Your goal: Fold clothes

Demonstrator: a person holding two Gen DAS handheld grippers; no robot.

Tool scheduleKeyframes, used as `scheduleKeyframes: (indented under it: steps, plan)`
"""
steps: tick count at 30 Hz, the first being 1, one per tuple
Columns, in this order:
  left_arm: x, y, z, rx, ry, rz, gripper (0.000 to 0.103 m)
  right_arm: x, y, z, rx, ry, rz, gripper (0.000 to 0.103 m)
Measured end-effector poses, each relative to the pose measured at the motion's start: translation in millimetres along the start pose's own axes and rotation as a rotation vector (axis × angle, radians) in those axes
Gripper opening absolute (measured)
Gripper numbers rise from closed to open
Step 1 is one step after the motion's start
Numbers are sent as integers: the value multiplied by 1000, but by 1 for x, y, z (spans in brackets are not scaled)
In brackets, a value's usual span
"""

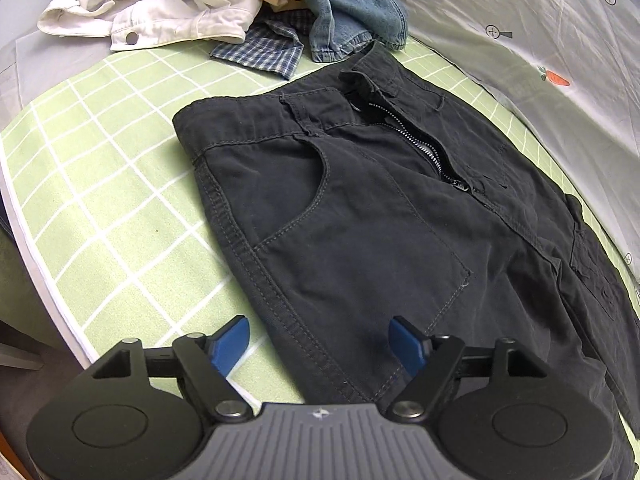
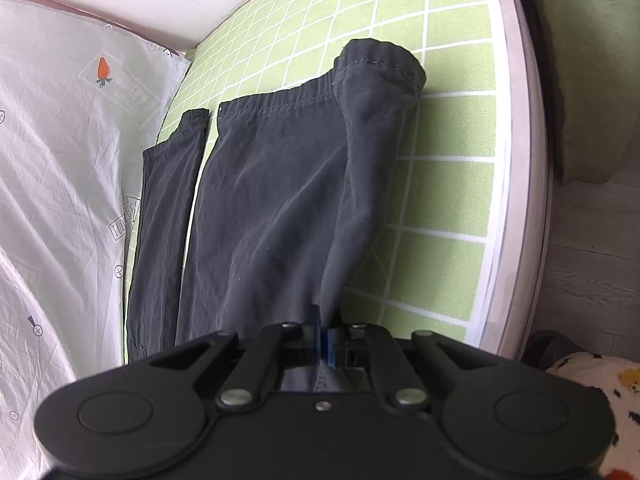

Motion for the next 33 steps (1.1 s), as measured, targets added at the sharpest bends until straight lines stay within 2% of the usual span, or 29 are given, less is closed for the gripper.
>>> scheduleKeyframes:
  steps: [1, 2, 3, 5, 6, 8, 9, 10, 13, 15, 19, 25, 33]
  plan:
    - [1, 0, 0, -2, 14, 6, 76, 0, 0, 0, 1, -2, -1, 4]
    - [1, -1, 0, -5, 28, 12, 67, 0, 0, 0, 3, -4, -1, 4]
    - [2, -1, -1, -7, 42, 17, 53, 0, 0, 0, 4, -5, -2, 4]
    - [3, -2, -1, -12, 71, 29, 35, 1, 0, 0, 5, -3, -3, 4]
    - [3, -3, -1, -15, 85, 35, 31, 1, 0, 0, 7, -5, -4, 4]
    - [6, -3, -12, -75, 223, 41, 14, 2, 0, 2, 16, -23, -8, 4]
    - [6, -2, -16, -101, 289, 45, 12, 2, 1, 3, 20, -31, -7, 4]
    - [7, 2, -15, -115, 309, 60, 10, 4, 3, 3, 28, -39, -3, 4]
    - [11, 17, -7, -146, 321, 111, 7, 11, 16, -2, 90, -74, 34, 3]
    - [16, 27, 5, -150, 280, 135, 7, 16, 25, -9, 131, -87, 54, 3]
    - [30, 43, 33, -165, 200, 184, 7, 24, 35, -35, 173, -21, 74, 3]
    - [53, 56, 73, -224, 138, 229, 6, 39, 44, -79, 296, 13, 84, 3]
    - [86, 57, 107, -306, 207, 260, 6, 65, 38, -157, 421, 62, 98, 3]
Point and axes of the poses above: each gripper's, at about its wrist camera, not at the fingertips, and y roughly against the way its jaws point, z to its right, x to its top, the point moved 8 cm from there along -y, roughly the way its jaws point, and after that the axes turned 5 degrees about -x, right-handed, at the moved point
